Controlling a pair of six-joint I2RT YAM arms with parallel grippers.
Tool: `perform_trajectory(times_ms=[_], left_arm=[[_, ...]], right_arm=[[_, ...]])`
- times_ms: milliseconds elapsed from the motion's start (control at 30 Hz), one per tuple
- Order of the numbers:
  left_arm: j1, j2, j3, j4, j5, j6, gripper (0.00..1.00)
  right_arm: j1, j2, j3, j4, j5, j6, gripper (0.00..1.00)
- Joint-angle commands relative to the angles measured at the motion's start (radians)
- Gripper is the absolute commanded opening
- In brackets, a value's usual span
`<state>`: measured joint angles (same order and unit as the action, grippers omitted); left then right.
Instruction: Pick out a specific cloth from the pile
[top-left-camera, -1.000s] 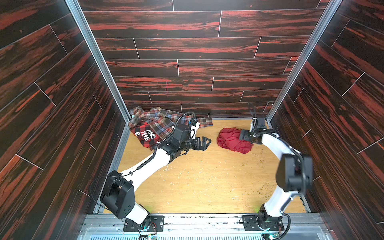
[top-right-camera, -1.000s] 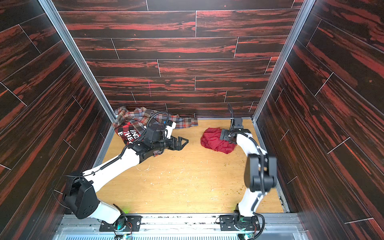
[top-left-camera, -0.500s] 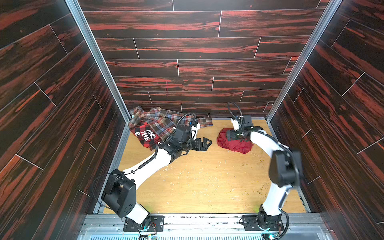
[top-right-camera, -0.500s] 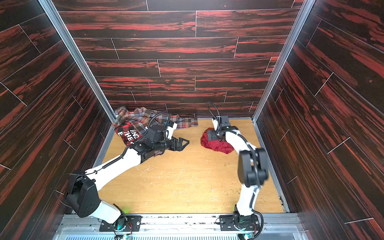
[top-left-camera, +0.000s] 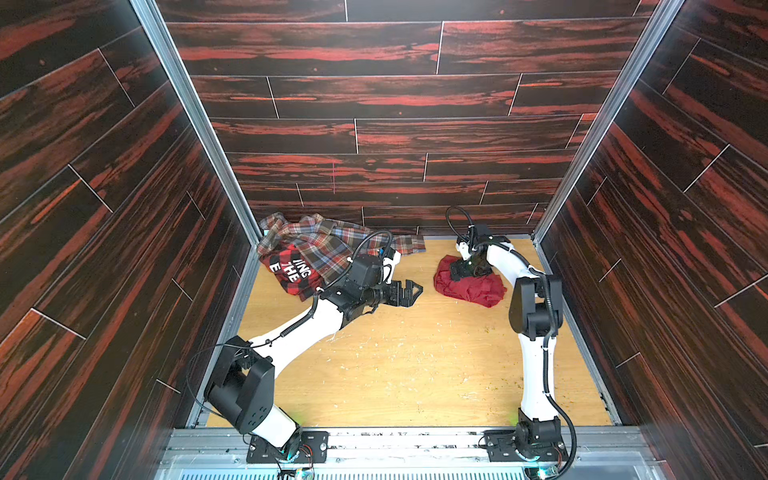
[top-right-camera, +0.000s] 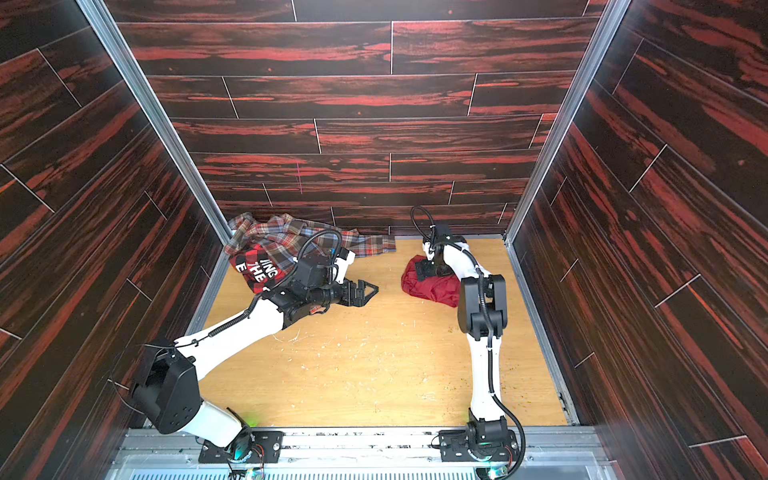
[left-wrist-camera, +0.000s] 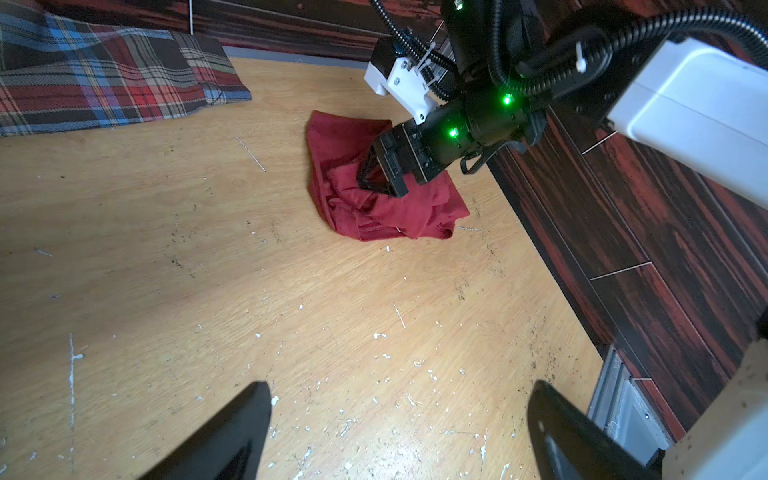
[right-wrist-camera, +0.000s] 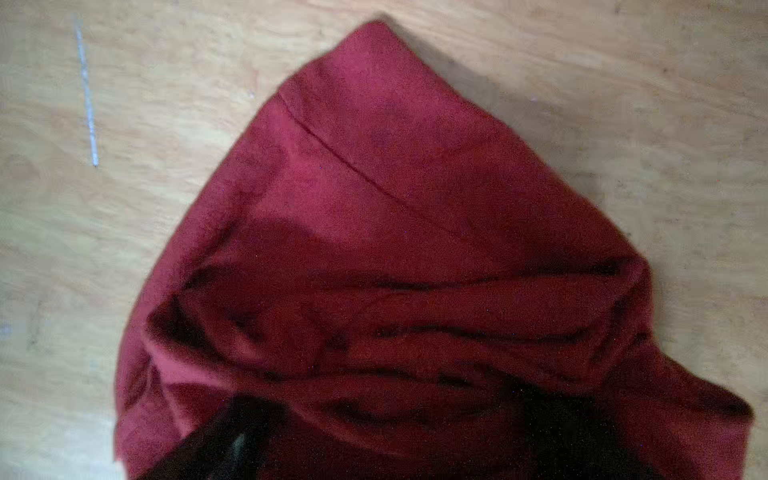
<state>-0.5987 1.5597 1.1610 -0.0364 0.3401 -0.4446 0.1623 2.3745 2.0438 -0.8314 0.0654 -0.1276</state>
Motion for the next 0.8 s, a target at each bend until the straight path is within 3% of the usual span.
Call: perform_trajectory(times_ms=[0, 67, 133, 200, 267, 400, 633, 767], left_arm=[[-0.004, 0.007, 0.005, 0.0, 0.008, 0.012, 0.99], [-0.004, 0.014, 0.012, 0.001, 0.012, 0.011, 0.99], [-0.005, 0.021, 0.017, 0.001, 0.015, 0.011, 0.99], [-0.004, 0.024, 0.02, 0.0, 0.016, 0.009, 0.99], [-0.003, 0.023, 0.02, 0.001, 0.013, 0.007, 0.99], [-0.005, 0.015, 0.015, -0.002, 0.006, 0.005, 0.99], [-0.003, 0.005, 0.008, 0.003, -0.006, 0.001, 0.99], [-0.004, 0.014, 0.004, 0.03, 0.007, -0.016, 0.99]], right_arm=[[0.0, 0.116, -0.021, -0.237, -0.07, 0.001, 0.91], [-0.001, 0.115, -0.031, -0.236, -0.079, 0.011, 0.82], [-0.001, 0.119, -0.022, -0.243, -0.082, 0.018, 0.64], [-0.002, 0.128, -0.004, -0.259, -0.075, 0.029, 0.37], [-0.005, 0.127, 0.01, -0.258, -0.08, 0.044, 0.0], [-0.028, 0.057, -0.027, -0.191, -0.121, 0.09, 0.0], [-0.163, -0.278, -0.314, 0.11, -0.229, 0.255, 0.0], [-0.224, -0.402, -0.371, 0.154, -0.16, 0.278, 0.0]])
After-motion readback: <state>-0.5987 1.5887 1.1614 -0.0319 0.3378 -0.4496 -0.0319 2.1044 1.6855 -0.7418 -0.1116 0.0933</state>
